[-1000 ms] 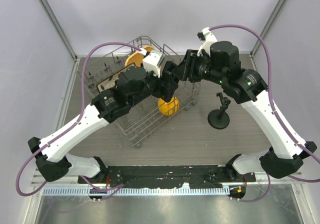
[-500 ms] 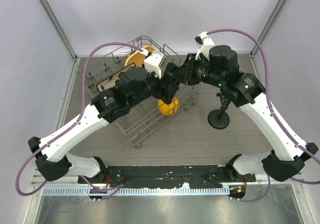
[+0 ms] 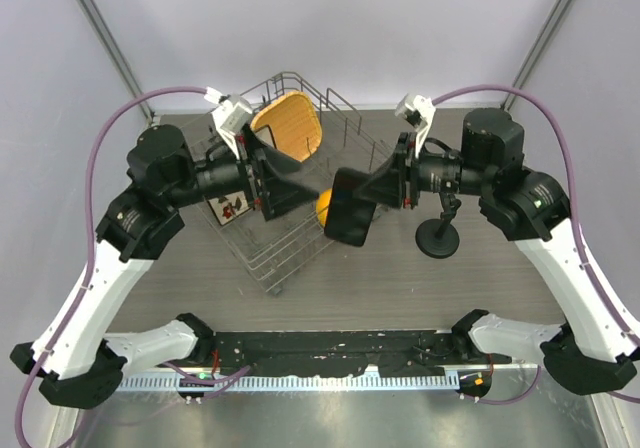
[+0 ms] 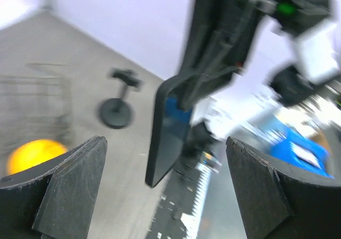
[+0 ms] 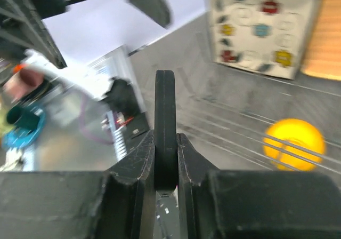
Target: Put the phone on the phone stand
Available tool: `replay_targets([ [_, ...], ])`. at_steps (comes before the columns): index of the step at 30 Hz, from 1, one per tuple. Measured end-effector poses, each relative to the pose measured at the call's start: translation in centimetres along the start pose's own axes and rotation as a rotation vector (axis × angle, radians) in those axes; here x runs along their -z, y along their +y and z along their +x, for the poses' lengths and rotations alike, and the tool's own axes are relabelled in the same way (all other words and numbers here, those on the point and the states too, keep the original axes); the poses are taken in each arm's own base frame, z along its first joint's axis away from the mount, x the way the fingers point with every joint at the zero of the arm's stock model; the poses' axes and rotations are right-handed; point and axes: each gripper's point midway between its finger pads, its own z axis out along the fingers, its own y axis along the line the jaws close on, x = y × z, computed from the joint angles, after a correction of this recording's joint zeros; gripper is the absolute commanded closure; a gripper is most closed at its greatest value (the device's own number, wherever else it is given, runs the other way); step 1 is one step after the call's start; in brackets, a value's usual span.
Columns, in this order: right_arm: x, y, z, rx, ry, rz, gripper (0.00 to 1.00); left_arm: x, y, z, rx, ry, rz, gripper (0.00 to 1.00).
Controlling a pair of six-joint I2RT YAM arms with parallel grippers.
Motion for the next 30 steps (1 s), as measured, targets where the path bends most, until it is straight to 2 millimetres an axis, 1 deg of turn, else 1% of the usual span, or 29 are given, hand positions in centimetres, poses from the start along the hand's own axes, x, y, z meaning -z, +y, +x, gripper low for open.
replay_targets([
  [1,0.5,1.6,0.2,0.017,0.004,-0.081,1.0,0.3,-1.5,0.2,0.005,0.021,0.089,0.09],
  [2,0.9,2.9,0.4,0.03,0.007,-0.148,1.0,0.5,-3.1,0.7,0.004,0.051,0.184,0.12],
  [3,1.3,4.1,0.5,0.036,0.012,-0.209,1.0,0.5,-4.4,1.4,0.005,0.096,0.276,0.12],
  [5,1.7,5.7,0.6,0.048,0.019,-0.299,1.0,0.3,-5.2,2.9,0.023,0.169,0.368,0.13],
  [6,1.9,6.1,0.7,0.05,0.023,-0.324,0.99,0.2,-5.5,3.6,0.025,0.205,0.404,0.13],
  [8,1.9,6.5,0.9,0.05,0.035,-0.36,0.99,-0.8,-5.3,5.4,0.05,0.282,0.439,0.13],
  [9,1.9,6.6,1.0,0.049,0.042,-0.37,1.0,-1.2,-5.2,6.5,0.059,0.327,0.446,0.15],
  [10,1.8,6.6,1.0,0.047,0.049,-0.378,1.0,-1.6,-5.4,7.6,0.062,0.367,0.453,0.19],
  [11,1.7,6.6,1.1,0.047,0.054,-0.385,1.0,-1.7,-5.9,8.6,0.061,0.41,0.466,0.31],
  [13,1.7,6.7,1.1,0.047,0.06,-0.398,1.0,-2.0,-7.2,9.9,0.032,0.474,0.483,0.4],
  [14,1.7,6.8,1.0,0.048,0.062,-0.404,1.0,-2.1,-7.8,10.1,0.023,0.487,0.493,0.46],
  [16,1.8,7.0,0.7,0.061,0.064,-0.416,1.0,-2.2,-8.8,10.3,-0.012,0.504,0.519,0.52],
  [20,2.1,7.2,0.3,0.095,0.073,-0.422,1.0,-2.3,-8.5,10.1,-0.037,0.5,0.502,0.58],
  [21,2.3,7.3,0.4,0.1,0.077,-0.422,0.99,-2.3,-8.4,10.0,-0.039,0.499,0.499,0.62],
  [22,2.3,7.3,0.4,0.108,0.078,-0.42,1.0,-2.3,-8.4,10.0,-0.04,0.499,0.499,0.7],
  [23,2.4,7.3,0.4,0.112,0.079,-0.418,1.0,-2.3,-8.4,10.0,-0.04,0.5,0.498,0.73],
  [24,2.4,7.2,0.5,0.112,0.082,-0.415,0.99,-2.2,-8.5,9.9,-0.038,0.502,0.499,0.74],
  [25,2.4,7.1,0.5,0.111,0.084,-0.408,1.0,-2.3,-8.5,9.8,-0.043,0.501,0.496,0.71],
  [27,2.4,7.0,0.6,0.104,0.088,-0.4,1.0,-2.5,-8.4,9.8,-0.046,0.501,0.486,0.56],
  [28,2.4,6.9,0.6,0.105,0.088,-0.397,1.0,-2.6,-8.3,9.9,-0.044,0.502,0.477,0.5],
  [30,2.4,6.9,0.8,0.105,0.093,-0.398,1.0,-2.9,-8.0,9.7,-0.044,0.493,0.455,0.5],
])
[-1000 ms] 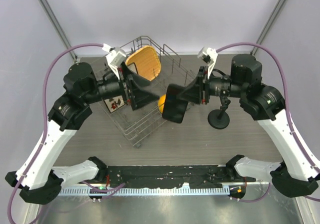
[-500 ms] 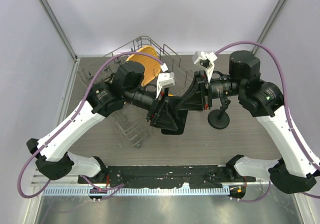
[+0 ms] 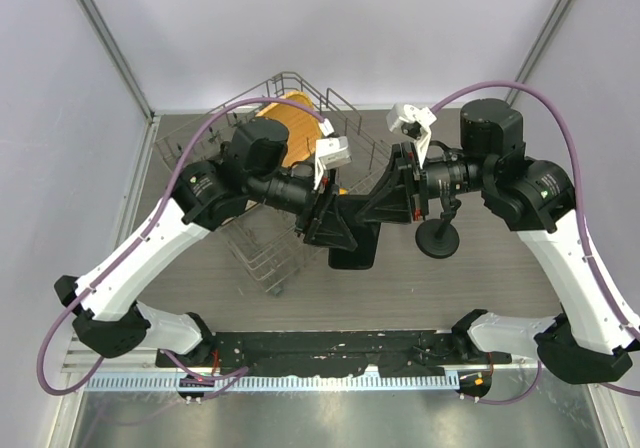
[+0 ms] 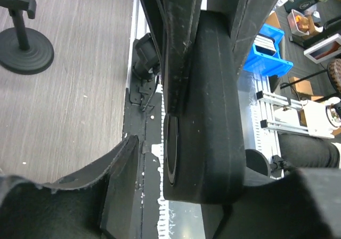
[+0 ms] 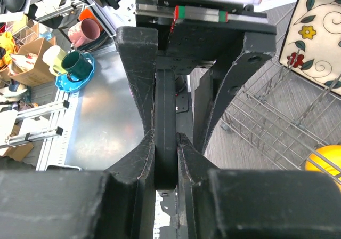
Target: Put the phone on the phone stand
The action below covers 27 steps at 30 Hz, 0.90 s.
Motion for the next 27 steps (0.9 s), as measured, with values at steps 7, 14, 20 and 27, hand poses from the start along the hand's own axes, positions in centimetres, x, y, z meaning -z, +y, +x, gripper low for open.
replay_targets([
  [7,-0.2,-0.3,0.4,-0.011,0.006,0.0,1.0,0.2,0.3,-1.3,0.001,-0.048,-0.041,0.73],
  [14,-0.5,-0.8,0.5,-0.043,-0.005,0.006,0.56,0.4,0.3,-1.9,-0.003,-0.073,-0.06,1.0],
  [20,-0.3,-0.9,0.9,-0.054,-0.044,0.043,0.3,2.3,1.4,-2.5,-0.002,-0.17,-0.219,1.0],
  [27,-0.3,0.6,4.4,-0.14,-0.137,0.001,0.3,5.6,-0.7,-4.2,-0.046,-0.332,-0.259,1.0],
])
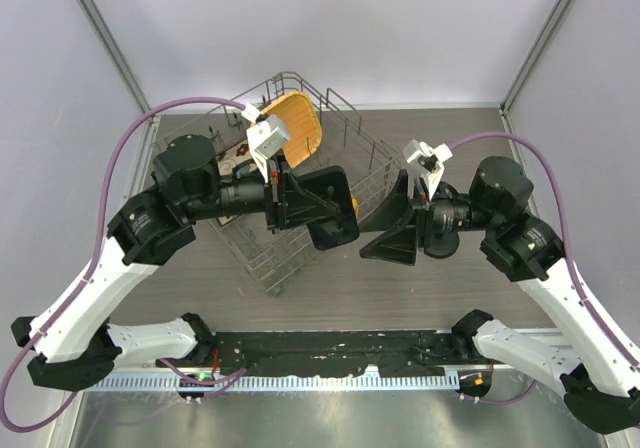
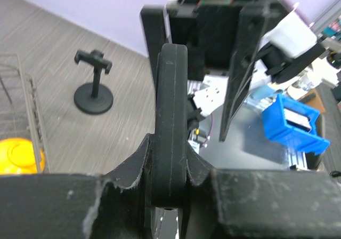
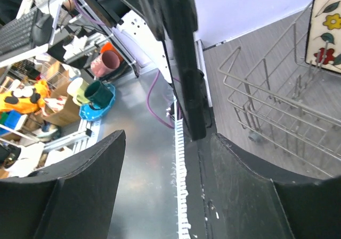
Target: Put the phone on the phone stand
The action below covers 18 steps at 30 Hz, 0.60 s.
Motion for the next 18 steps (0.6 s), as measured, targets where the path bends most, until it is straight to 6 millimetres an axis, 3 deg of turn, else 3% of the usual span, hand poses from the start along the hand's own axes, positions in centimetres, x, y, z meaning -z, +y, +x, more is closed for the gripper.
replay_targets([
  [4,-0.9,0.0,0.0,-0.035,-0.041,-0.041,0.33,-0.4,-0.8,-1.6,0.007,-0.06,0.038,1.0],
  [7,-2.0,-0.5,-0.6,-0.052,-0.057,-0.049,0.37,-1.3,-0.7,-1.7,0.031,-0.065,0.059,1.0],
  [9,-2.5,-0.6,-0.9,-0.059,-0.071,-0.057,0.53,-1.9,-0.6,-1.5,0.052,-0.059,0.07,1.0],
  [10,-2.7,-0.6,-1.0,-0.056,-0.079,-0.059,0.74,-2.1,-0.5,-1.3,0.058,-0.055,0.073,1.0],
  [12,-3.0,-0.4,-1.5,-0.045,-0.099,-0.065,0.99,-2.5,-0.4,-1.0,0.076,-0.045,0.08,1.0],
  [13,-3.0,-0.2,-1.5,-0.04,-0.1,-0.076,0.99,-2.6,-0.5,-1.0,0.087,-0.041,0.088,1.0],
  [15,-3.1,0.2,-1.7,-0.009,-0.115,-0.093,0.99,-2.5,-1.1,-1.1,0.115,-0.037,0.113,0.81],
  [18,-3.1,0.6,-1.9,0.007,-0.128,-0.108,0.99,-2.4,-1.5,-1.4,0.107,-0.029,0.126,0.66],
])
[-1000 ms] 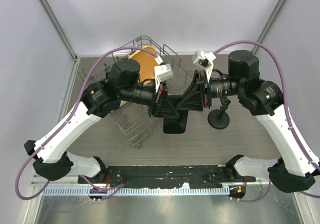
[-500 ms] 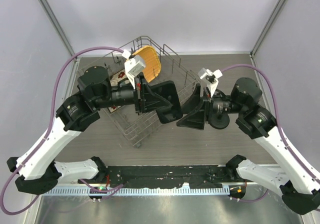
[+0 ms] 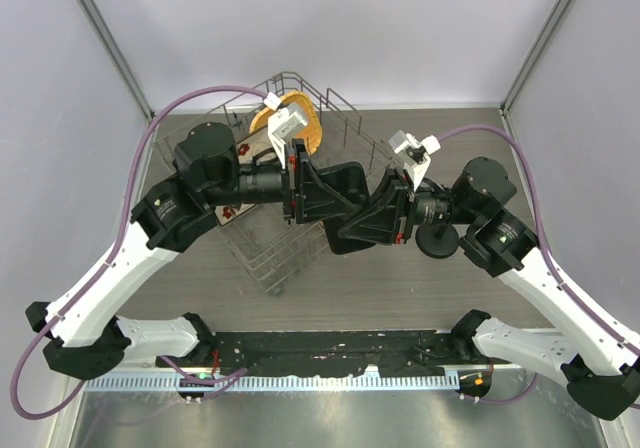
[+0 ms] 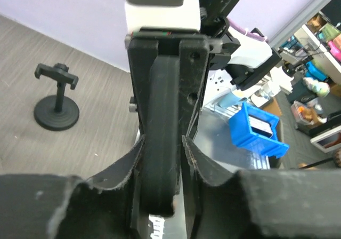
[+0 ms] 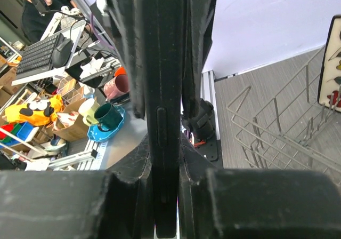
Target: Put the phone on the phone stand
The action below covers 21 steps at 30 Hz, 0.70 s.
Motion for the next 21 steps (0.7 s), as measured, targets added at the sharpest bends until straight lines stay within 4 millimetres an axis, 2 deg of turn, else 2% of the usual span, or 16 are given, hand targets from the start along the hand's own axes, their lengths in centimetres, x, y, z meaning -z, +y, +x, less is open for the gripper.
replay_targets([
  [3,-0.1,-0.1,0.5,-0.013,0.005,-0.001,0.99,-0.4,-0.2,-0.6,-0.019,-0.005,0.016,0.6],
  [5,-0.1,-0.2,1.1,-0.028,0.017,-0.001,0.99,-0.4,-0.1,-0.6,-0.027,-0.002,0.018,0.6],
  [7,-0.1,-0.4,1.4,-0.039,0.028,0.003,0.99,-0.4,-0.1,-0.6,-0.035,-0.002,0.016,0.65],
  [9,-0.1,-0.4,1.5,-0.038,0.031,0.003,0.99,-0.4,-0.1,-0.6,-0.037,-0.001,0.018,0.76],
  [13,-0.1,-0.1,1.6,-0.025,0.034,-0.004,1.0,-0.4,0.0,-0.5,-0.031,0.007,0.022,0.87],
  [15,-0.1,-0.2,1.6,-0.015,0.033,-0.002,0.99,-0.5,0.0,-0.4,-0.027,0.008,0.023,0.98],
  [16,-0.1,-0.2,1.6,-0.014,0.034,-0.002,0.99,-0.5,0.0,-0.5,-0.026,0.008,0.024,1.0],
  [17,-0.1,-0.2,1.6,-0.013,0.034,-0.002,0.97,-0.5,0.0,-0.5,-0.026,0.008,0.024,1.0],
  [18,-0.1,-0.2,1.6,-0.012,0.035,0.0,0.84,-0.5,0.0,-0.5,-0.026,0.008,0.023,1.0],
  [19,-0.1,-0.3,1.6,-0.011,0.035,0.006,0.59,-0.5,0.1,-0.5,-0.026,0.007,0.02,1.0],
  [21,-0.1,-0.7,1.7,-0.021,0.038,0.036,0.46,-0.5,0.4,-0.5,-0.024,0.004,0.004,1.0],
])
